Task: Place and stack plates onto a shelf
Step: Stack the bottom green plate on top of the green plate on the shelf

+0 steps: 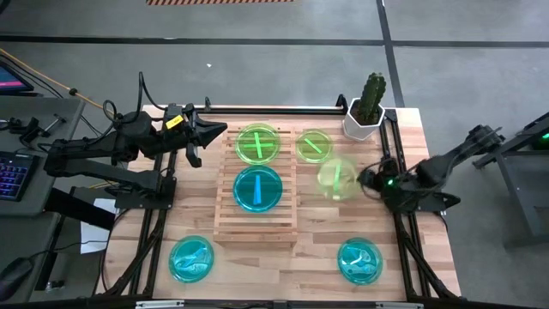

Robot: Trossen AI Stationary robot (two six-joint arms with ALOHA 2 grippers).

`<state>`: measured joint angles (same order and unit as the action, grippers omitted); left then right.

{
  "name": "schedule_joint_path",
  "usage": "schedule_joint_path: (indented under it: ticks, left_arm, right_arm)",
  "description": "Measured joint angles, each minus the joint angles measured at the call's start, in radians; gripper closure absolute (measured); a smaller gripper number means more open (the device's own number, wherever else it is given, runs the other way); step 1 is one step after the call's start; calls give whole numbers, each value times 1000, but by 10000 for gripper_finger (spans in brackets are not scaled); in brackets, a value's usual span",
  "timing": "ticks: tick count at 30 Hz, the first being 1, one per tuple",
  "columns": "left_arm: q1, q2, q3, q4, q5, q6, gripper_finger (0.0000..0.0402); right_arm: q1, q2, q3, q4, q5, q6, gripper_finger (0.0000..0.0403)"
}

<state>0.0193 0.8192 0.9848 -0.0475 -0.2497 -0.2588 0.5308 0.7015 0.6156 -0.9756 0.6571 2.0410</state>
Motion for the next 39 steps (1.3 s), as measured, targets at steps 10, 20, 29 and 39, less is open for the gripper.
schedule_joint_path:
  ticks: [10, 20, 29, 39]
  left_arm:
    - [0, 0, 0, 0, 1, 0, 401]
    - [0, 0, 0, 0, 1, 1, 402]
    - [0, 0, 0, 0, 1, 1, 401]
    - [0, 0, 0, 1, 0, 1, 401]
  right_arm:
    - [-136, 32, 351, -208, 203, -252, 403]
    - [-434, 241, 350, 383, 4, -744, 403]
    - [-725, 488, 354, 843, -420, -976, 403]
    - [-807, 703, 354, 1094, -645, -889, 403]
